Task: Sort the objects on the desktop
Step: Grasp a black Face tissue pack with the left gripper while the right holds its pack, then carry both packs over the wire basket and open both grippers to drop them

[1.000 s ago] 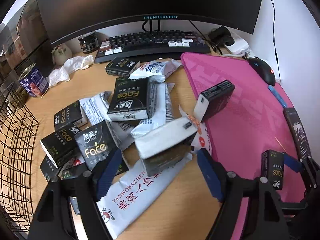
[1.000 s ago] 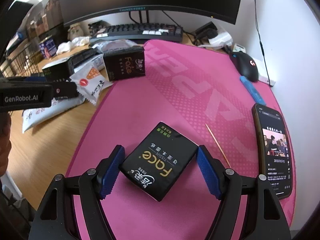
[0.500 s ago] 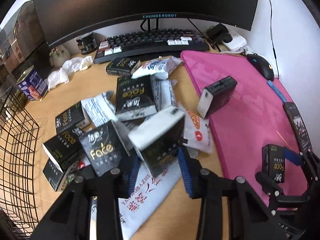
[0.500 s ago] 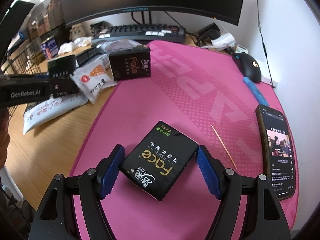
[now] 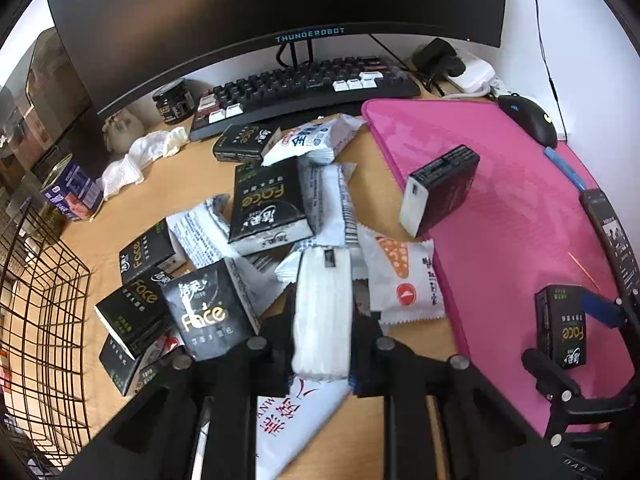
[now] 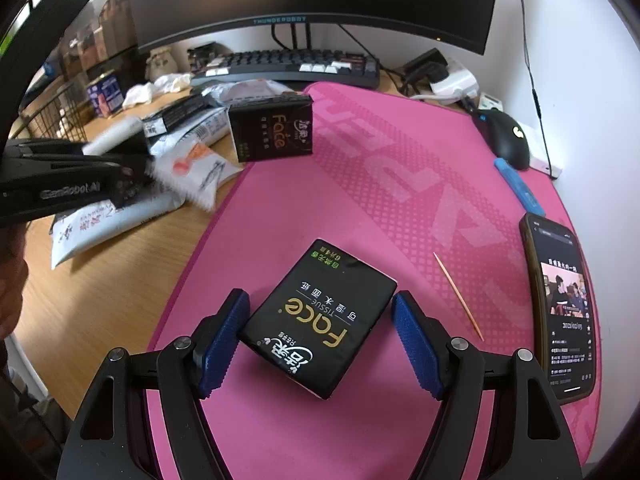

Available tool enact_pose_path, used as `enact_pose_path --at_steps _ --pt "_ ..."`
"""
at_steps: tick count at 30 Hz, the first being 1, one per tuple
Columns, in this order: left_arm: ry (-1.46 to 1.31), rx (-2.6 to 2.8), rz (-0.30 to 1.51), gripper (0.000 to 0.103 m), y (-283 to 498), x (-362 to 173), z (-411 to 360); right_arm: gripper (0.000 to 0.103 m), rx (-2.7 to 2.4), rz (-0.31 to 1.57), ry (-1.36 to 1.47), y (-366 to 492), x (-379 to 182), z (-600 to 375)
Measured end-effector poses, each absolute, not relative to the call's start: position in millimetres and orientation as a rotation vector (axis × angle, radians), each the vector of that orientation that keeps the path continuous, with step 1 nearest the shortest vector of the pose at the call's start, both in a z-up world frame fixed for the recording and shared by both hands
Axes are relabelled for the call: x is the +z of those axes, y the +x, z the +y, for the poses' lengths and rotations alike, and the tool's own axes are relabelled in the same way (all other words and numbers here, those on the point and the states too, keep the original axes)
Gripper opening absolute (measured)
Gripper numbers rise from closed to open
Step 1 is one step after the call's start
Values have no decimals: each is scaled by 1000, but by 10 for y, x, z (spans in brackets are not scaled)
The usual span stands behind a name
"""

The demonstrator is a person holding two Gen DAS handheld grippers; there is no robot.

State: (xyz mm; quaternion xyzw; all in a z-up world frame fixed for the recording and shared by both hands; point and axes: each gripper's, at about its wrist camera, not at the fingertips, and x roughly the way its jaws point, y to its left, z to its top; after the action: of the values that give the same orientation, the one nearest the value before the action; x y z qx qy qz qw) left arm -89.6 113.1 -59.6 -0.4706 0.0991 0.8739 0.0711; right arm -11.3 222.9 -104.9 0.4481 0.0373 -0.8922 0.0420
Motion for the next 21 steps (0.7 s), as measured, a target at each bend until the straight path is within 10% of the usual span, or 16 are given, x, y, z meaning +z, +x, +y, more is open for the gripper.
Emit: enact_pose_path --at_steps 4,6,21 --pt "-1419 2613 286 20 -854 -572 1087 70 -2728 110 1372 -117 -1046 2236" --pt "-1418 2611 282 20 -815 -552 1062 46 -2723 118 1367 -108 -1024 2218" --pt "-1278 2701 173 20 -541 21 507 47 -2718 118 1253 -25 -508 1862"
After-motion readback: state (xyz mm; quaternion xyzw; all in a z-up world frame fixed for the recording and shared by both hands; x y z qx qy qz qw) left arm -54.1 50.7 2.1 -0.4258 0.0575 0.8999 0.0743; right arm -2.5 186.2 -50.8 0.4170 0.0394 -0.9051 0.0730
